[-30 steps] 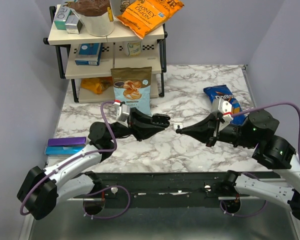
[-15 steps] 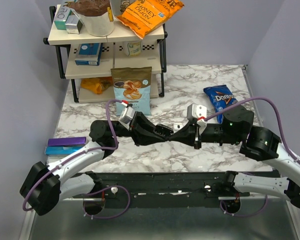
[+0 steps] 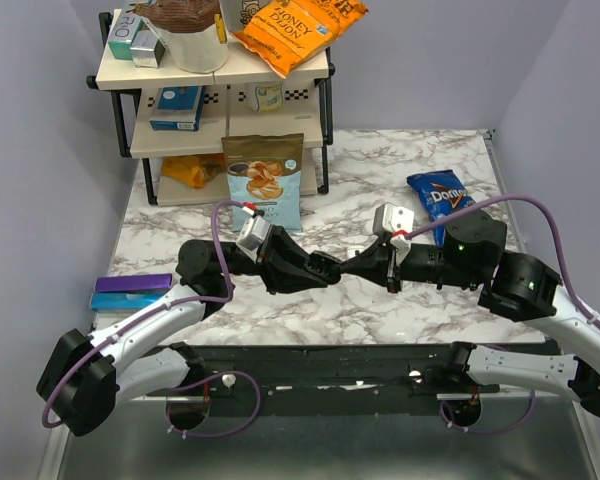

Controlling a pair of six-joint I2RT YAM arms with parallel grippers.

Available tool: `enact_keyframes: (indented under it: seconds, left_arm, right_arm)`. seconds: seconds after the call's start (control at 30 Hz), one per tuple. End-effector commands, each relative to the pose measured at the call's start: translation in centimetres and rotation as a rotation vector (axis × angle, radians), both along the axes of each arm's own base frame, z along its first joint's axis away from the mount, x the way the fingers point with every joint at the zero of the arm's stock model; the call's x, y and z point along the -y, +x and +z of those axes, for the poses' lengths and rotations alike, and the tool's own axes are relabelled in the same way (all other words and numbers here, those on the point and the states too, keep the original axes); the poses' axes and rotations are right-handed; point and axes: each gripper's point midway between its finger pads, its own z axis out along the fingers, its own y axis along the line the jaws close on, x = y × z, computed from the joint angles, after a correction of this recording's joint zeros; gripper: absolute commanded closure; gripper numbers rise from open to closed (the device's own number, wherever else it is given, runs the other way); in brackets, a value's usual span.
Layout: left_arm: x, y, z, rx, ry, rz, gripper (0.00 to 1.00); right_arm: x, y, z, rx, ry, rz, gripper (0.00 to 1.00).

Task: Insert the wireless bluetooth earbuds into the charging case
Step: Place the earbud in the charging case.

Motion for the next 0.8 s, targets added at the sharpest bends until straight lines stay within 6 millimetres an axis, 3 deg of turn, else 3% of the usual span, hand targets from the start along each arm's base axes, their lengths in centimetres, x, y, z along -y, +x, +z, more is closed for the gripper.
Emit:
enact_keyframes:
  seconds: [0.0,0.77]
  left_arm:
    - [-0.4,-0.3,0.9,0.068,-0.026,0.010,1.00]
    - [-0.5,0.4,1.8,0.088,-0.054,0.071,1.00]
  right_arm:
    - [-0.1,-0.1,0.3,0.004,0.010,-0.003,0.99]
    - [-1.0,-0.6,-2.0,-0.058,-0.034,0.034,0.99]
